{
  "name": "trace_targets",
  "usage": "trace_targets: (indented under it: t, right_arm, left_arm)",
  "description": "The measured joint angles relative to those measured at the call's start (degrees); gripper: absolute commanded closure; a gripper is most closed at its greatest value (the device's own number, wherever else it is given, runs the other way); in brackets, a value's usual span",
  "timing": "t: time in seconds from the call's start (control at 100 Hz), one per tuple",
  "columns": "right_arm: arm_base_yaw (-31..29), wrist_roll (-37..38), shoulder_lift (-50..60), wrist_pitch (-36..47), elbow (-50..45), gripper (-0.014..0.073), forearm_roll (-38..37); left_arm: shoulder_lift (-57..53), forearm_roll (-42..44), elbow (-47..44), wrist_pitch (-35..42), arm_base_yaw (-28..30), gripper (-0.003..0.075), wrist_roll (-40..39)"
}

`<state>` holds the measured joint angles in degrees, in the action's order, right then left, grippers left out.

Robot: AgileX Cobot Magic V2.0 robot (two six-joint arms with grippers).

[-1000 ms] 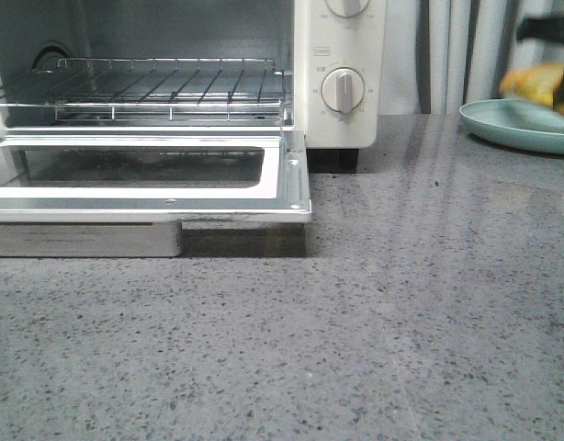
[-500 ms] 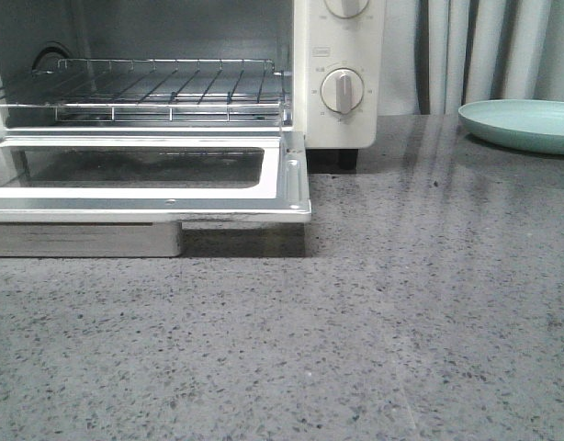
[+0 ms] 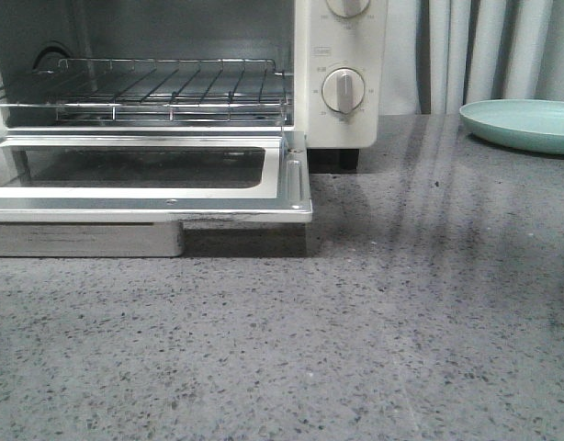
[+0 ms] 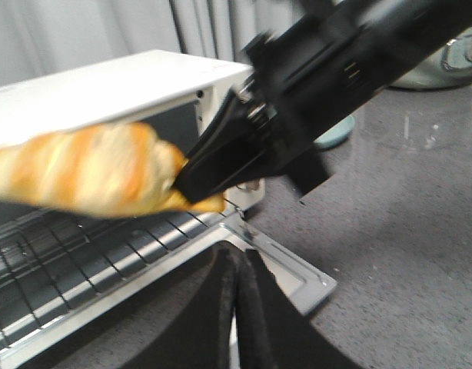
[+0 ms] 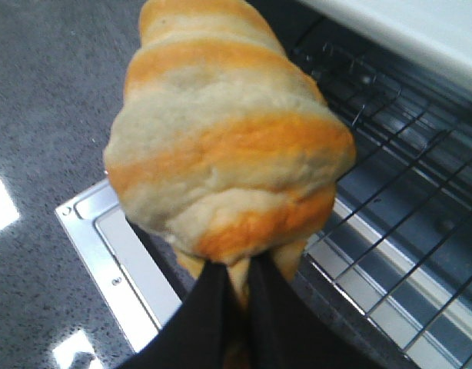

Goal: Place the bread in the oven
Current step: 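Lift the croissant and carry it toward the open oven, then lower the croissant onto the oven rack and open the right gripper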

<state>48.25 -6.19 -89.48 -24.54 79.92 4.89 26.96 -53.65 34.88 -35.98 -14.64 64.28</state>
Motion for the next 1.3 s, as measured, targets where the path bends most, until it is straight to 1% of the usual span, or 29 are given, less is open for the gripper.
trace_targets:
  t: [0.13, 0.27, 0.43, 0.57, 0.62, 0.67, 0.72, 0.76, 0.77, 0.79, 0.8, 0.83, 0.85, 0.86, 0.87, 0.91, 0.96, 1.07, 1.16, 1.21, 1.3]
  right_arm:
    - [-0.8, 0.0, -4.0, 2.1, 0.0, 0.0660, -0.1]
    - [-3.8, 0.0, -7.1, 4.9, 0.0, 0.0660, -0.1]
    - [-7.3, 0.0, -8.6, 5.6, 0.0, 0.0660, 0.0]
    - [-8.2, 0.0, -9.0, 6.7, 0.0, 0.0659, 0.1]
    - [-8.2, 0.0, -9.0, 7.5, 0.0, 0.0647, 0.1]
    - [-8.2, 0.0, -9.3, 8.2, 0.0, 0.0596, 0.1]
    - [-8.2, 0.0, -9.5, 9.2, 0.0, 0.0508, 0.2]
    - [-8.2, 0.0, -9.9, 10.0, 0.0, 0.0407, 0.2]
    - [-8.2, 0.0, -10.0, 10.1, 0.0, 0.0369, 0.2]
    - [-8.2, 0.0, -10.1, 10.5, 0.0, 0.0330, 0.5]
    - [-8.2, 0.0, -10.1, 10.6, 0.0, 0.0291, 0.5]
    - [-8.2, 0.0, -10.3, 11.0, 0.0, 0.0216, 0.7]
    - [-8.2, 0.0, -10.3, 11.0, 0.0, 0.0149, 1.1]
    - [-8.2, 0.0, -10.3, 11.2, 0.0, 0.0149, 1.2]
    - [-8.2, 0.0, -10.3, 11.3, 0.0, 0.0120, 1.4]
    - [-8.2, 0.0, -10.3, 11.9, 0.0, 0.0050, 1.8]
    - [-8.2, 0.0, -10.3, 12.3, 0.0, 0.0018, 2.3]
    - [-8.2, 0.0, -10.3, 11.3, 0.0, 0.0048, 2.9]
    - [-8.2, 0.0, -9.0, 6.9, 0.0, 0.0124, 4.7]
    - [-8.2, 0.0, -7.7, 2.9, 0.0, 0.0205, 6.1]
    - [-8.0, 0.0, -3.9, -4.0, -0.6, 0.0438, 7.3]
  left_arm:
    - [0.0, 0.0, 0.0, -1.2, 0.0, 0.0742, 0.0]
    - [0.0, 0.0, 0.0, -1.5, 0.0, 0.0742, 0.0]
    - [0.0, 0.0, 0.0, -1.8, 0.0, 0.0742, 0.0]
    - [0.0, 0.0, 0.0, -2.0, 0.0, 0.0741, 0.0]
    - [0.0, 0.0, 0.0, -2.0, 0.0, 0.0742, 0.0]
    - [0.0, 0.0, 0.0, -2.0, 0.0, 0.0742, 0.0]
    - [0.0, 0.0, 0.0, -2.0, 0.0, 0.0742, 0.0]
    - [0.0, 0.0, 0.0, -2.0, 0.0, 0.0742, 0.0]
    - [0.0, 0.0, 0.0, -2.0, 0.0, 0.0742, 0.0]
    - [0.0, 0.0, 0.0, -2.0, 0.0, 0.0742, 0.0]
    - [0.0, 0.0, 0.0, -2.0, 0.0, 0.0742, 0.0]
    - [0.0, 0.0, 0.0, -2.0, 0.0, 0.0742, 0.0]
    - [0.0, 0.0, 0.0, -2.0, 0.0, 0.0742, 0.0]
    - [0.0, 0.0, 0.0, -2.0, 0.0, 0.0742, 0.0]
    - [0.0, 0.0, 0.0, -2.0, 0.0, 0.0742, 0.0]
    - [0.0, 0.0, 0.0, -2.0, 0.0, 0.0742, 0.0]
    - [0.0, 0.0, 0.0, -1.8, 0.0, 0.0742, 0.0]
    - [0.0, -0.1, 0.0, 0.2, 0.0, 0.0742, 0.0]
    - [0.0, -0.1, 0.0, 1.3, 0.0, 0.0742, 0.0]
    - [0.0, -0.1, 0.0, 1.6, 0.0, 0.0742, -0.2]
    - [0.0, -0.2, 0.0, 2.1, 0.0, 0.0742, -1.2]
